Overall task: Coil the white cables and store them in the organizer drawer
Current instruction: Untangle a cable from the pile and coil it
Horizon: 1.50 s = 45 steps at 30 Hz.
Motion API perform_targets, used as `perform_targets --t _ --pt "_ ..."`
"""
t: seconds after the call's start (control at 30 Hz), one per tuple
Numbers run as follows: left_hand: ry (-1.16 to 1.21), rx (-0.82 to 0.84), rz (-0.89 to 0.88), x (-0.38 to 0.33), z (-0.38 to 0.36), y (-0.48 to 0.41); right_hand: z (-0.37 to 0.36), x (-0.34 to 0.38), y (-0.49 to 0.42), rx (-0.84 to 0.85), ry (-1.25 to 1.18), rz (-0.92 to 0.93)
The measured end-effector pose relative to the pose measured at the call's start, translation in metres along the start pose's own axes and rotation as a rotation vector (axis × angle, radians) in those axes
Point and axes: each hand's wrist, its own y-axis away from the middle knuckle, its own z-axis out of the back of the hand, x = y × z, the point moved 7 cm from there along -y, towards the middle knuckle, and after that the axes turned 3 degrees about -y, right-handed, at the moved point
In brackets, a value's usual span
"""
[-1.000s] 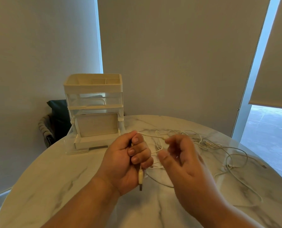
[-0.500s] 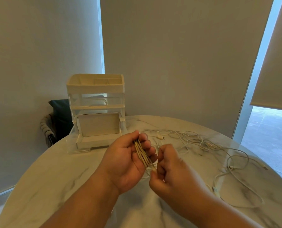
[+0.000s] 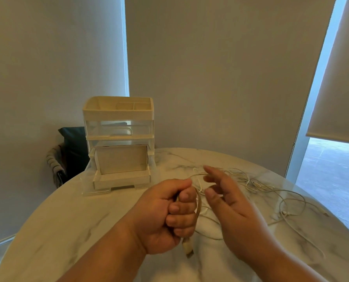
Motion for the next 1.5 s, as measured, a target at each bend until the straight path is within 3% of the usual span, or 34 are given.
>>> perform_targets --t 0.17,0.3,0.43,0.5,0.67,0.73,0.83,0.9,1.0,1.1,1.2,1.27,1.4,1.5 --pt "0.023 0.097 0.066 0.005 0.0 0.0 -0.007 0.006 0.001 0.085 0.32 0.027" --pt "0.063 0.226 0.098 0.005 -0.008 0.002 -0.014 -0.002 0.004 0.125 -0.026 -0.061" --pt "0.094 0.285 0.091 0.007 -0.014 0.002 -0.033 0.008 0.012 0.24 -0.133 -0.013" --pt "0.1 0.292 0.083 0.006 -0.013 0.003 -0.036 0.009 0.015 0.262 -0.119 -0.015" --pt "0.01 0.261 0.065 0.004 -0.01 0.002 -0.028 0.011 0.011 0.13 0.084 0.046" --pt "-0.109 0.141 0.044 0.001 -0.003 0.002 -0.026 0.012 0.009 0.096 0.045 0.038" --pt "-0.4 -0.217 -0.033 -0.014 0.017 0.006 -0.013 0.011 0.005 0.039 0.127 0.04" --pt "-0.394 -0.337 -0.079 -0.018 0.018 0.007 -0.008 0.01 0.003 0.021 0.213 0.05" --pt "-0.277 -0.421 -0.1 -0.009 0.009 0.005 -0.007 0.005 0.002 -0.003 0.218 0.032" --pt "-0.316 -0.496 -0.129 -0.005 0.007 0.006 -0.008 0.001 0.0 0.002 0.232 0.012" --pt "-0.763 -0.583 -0.212 -0.011 0.006 0.01 -0.008 0.001 -0.001 -0.006 0.217 0.013" --pt "-0.929 -0.596 -0.33 -0.015 -0.001 0.012 -0.01 0.003 -0.001 0.0 0.197 0.003" --pt "-0.914 -0.603 -0.418 -0.016 -0.003 0.01 -0.008 -0.003 0.0 0.015 0.133 -0.087" --pt "-0.859 -0.621 -0.458 -0.015 -0.004 0.01 -0.011 -0.005 0.001 0.033 -0.103 -0.149"
